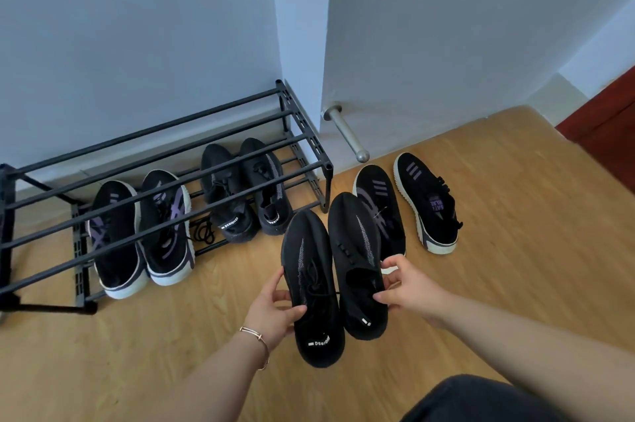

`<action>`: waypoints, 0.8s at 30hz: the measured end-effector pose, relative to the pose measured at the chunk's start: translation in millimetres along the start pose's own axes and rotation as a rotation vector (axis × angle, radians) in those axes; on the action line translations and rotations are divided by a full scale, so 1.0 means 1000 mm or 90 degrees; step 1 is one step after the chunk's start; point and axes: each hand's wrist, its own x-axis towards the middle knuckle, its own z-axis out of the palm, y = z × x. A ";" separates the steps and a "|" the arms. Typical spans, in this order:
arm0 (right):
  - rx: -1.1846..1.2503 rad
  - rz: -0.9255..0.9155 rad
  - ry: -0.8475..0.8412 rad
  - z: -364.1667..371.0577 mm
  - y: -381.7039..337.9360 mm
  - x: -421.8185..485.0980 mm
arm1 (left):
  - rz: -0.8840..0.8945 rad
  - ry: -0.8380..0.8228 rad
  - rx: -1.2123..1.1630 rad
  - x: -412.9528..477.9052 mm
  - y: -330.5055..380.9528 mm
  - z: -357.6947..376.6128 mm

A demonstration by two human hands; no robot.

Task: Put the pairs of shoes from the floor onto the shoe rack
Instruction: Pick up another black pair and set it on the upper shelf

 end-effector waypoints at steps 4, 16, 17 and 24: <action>-0.006 -0.005 -0.009 -0.021 -0.020 -0.024 | 0.027 -0.019 0.010 -0.020 0.029 0.009; -0.053 -0.030 -0.045 -0.024 -0.075 -0.073 | 0.066 -0.004 -0.038 -0.090 0.062 -0.011; -0.059 -0.040 -0.048 -0.019 -0.084 -0.073 | 0.068 0.011 -0.039 -0.094 0.066 -0.018; -0.097 -0.140 -0.066 0.010 -0.161 -0.066 | 0.096 0.095 -0.052 -0.113 0.109 -0.069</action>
